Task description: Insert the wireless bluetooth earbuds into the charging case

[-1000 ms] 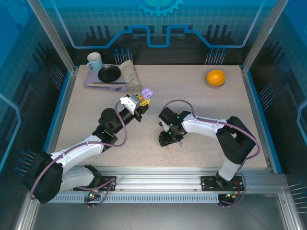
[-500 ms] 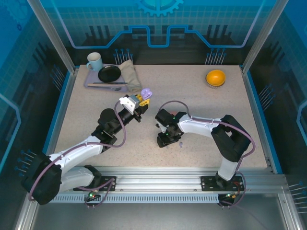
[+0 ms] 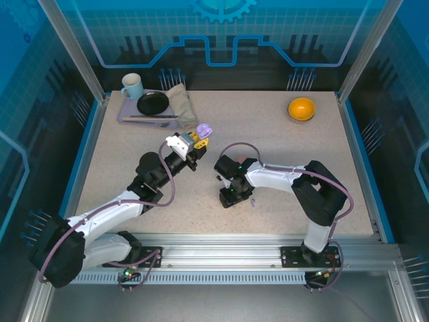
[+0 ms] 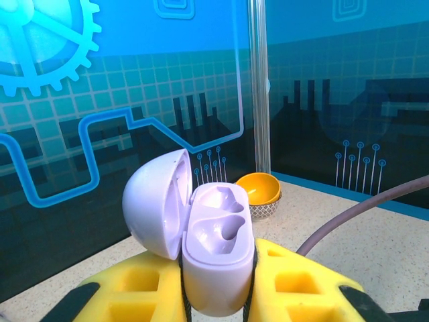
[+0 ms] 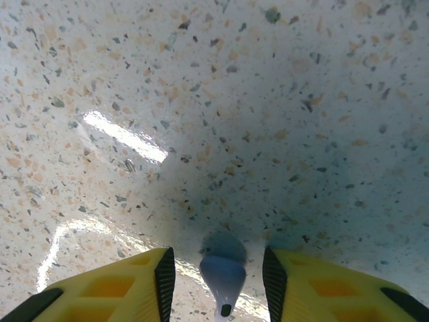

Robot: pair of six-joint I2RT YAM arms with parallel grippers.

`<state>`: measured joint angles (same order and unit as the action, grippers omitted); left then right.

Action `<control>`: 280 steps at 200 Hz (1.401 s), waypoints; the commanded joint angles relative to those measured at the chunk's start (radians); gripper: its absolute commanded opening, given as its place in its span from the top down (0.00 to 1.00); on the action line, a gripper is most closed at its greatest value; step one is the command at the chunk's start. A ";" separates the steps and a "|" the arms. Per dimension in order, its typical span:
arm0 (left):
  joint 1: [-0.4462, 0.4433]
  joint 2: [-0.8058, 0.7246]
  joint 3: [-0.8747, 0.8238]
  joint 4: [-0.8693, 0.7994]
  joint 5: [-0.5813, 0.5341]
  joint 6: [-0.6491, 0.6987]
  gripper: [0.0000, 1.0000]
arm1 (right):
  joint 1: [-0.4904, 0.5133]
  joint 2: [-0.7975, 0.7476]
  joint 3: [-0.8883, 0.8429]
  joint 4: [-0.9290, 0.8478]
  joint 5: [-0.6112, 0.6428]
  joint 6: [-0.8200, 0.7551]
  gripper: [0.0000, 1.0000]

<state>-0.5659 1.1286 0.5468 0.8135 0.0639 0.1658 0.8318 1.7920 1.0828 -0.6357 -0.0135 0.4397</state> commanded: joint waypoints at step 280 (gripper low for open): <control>-0.007 -0.021 0.029 0.002 0.025 -0.012 1.00 | 0.030 -0.049 -0.038 -0.021 0.035 0.001 0.72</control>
<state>-0.5659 1.1172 0.5472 0.8055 0.0757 0.1596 0.8379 1.7763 1.0599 -0.6243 0.0204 0.4400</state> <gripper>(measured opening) 0.208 0.284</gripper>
